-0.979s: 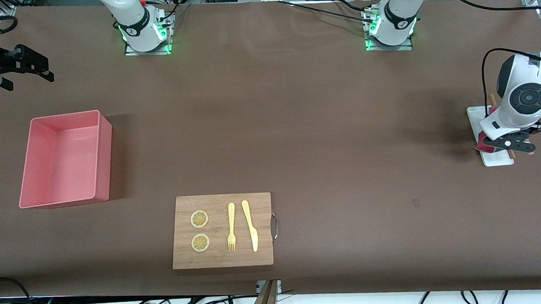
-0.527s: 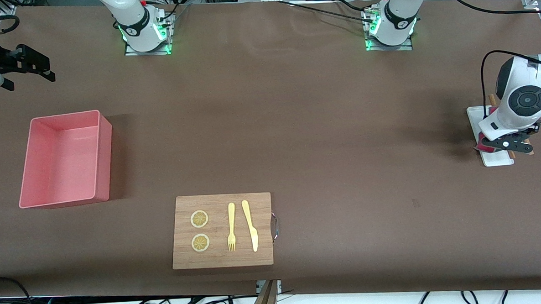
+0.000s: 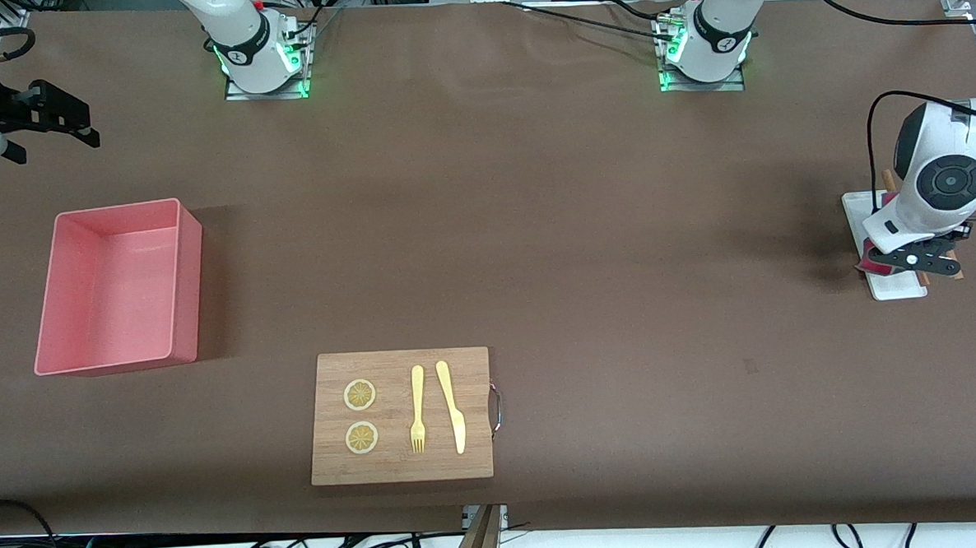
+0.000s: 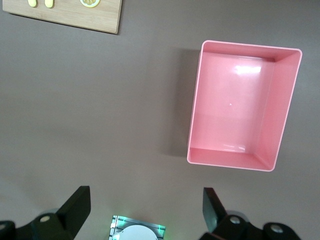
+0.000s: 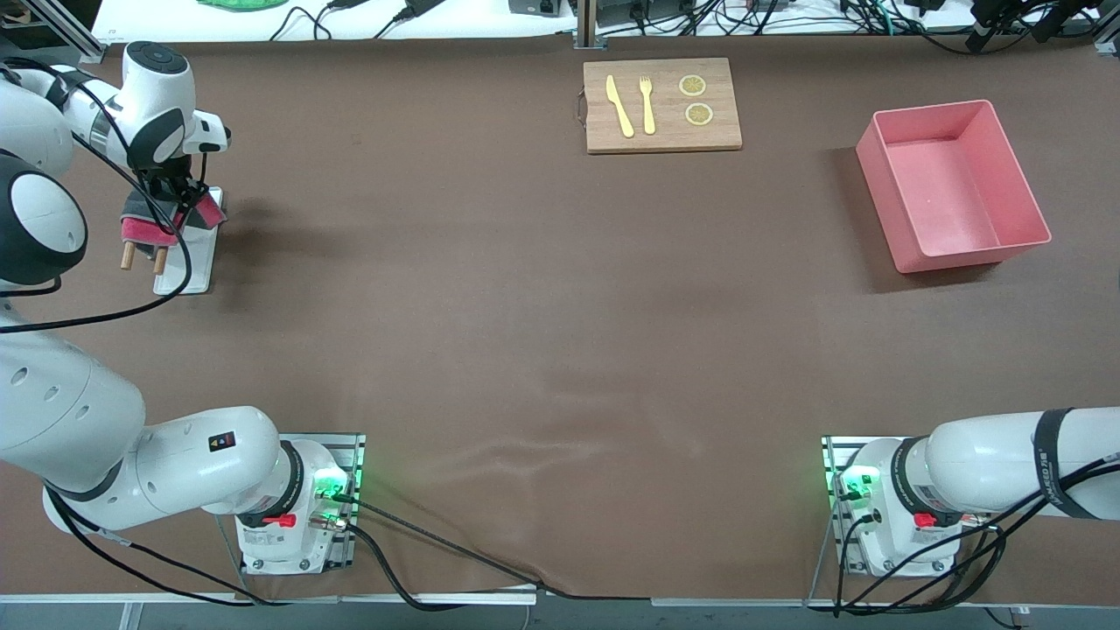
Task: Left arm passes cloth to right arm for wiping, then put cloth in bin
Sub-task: 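Close the left gripper on the cloth edge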
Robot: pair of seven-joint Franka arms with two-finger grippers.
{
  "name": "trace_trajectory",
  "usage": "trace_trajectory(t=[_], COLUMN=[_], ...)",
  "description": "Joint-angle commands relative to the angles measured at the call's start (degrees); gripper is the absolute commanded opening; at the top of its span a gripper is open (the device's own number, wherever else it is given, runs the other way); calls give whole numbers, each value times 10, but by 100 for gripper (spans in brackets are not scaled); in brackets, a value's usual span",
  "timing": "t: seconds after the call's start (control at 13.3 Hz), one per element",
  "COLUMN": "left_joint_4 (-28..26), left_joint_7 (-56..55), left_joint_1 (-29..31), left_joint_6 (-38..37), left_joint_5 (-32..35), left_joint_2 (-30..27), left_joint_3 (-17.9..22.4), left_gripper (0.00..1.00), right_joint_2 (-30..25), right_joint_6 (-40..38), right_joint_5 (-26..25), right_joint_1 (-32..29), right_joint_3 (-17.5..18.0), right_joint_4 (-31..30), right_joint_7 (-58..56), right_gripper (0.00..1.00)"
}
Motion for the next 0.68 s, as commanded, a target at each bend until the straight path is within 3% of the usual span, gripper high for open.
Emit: trace_trajectory(t=[0.0, 0.15, 0.23, 0.6], left_joint_4=[2, 5, 5, 18], left_joint_7=[-1, 0, 0, 0], left_joint_1=[-2, -3, -4, -4], left_joint_6=[-17, -33, -36, -80], left_joint_5=[15, 14, 14, 5], left_joint_2=[-5, -5, -5, -17], left_joint_3=[-3, -5, -5, -26], left_gripper=[29, 6, 0, 0], right_joint_2=[-5, -4, 1, 0], right_joint_6=[14, 34, 58, 57], right_joint_5=[8, 9, 9, 5], right_joint_1=[-3, -1, -1, -1], right_joint_3=[3, 3, 3, 3], right_joint_4=[-1, -1, 0, 0], right_joint_7=[-4, -3, -3, -3], right_gripper=[100, 99, 99, 99])
